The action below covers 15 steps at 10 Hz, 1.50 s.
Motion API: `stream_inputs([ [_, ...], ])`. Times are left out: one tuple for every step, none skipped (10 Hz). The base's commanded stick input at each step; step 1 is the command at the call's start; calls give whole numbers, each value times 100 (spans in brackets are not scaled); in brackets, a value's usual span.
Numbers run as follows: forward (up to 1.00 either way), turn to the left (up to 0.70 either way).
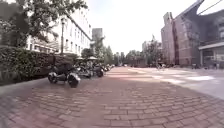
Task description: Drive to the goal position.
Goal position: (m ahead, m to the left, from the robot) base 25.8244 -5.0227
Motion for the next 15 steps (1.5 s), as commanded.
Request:
stream_inputs([
  [70, 0],
  [70, 0],
  [70, 0],
  [70, 0],
  [70, 0],
  [70, 0],
  [70, 0],
  [70, 0],
  [70, 0],
  [70, 0],
  [70, 0],
  [70, 0],
  [70, 0],
  [70, 0],
  [70, 0],
])
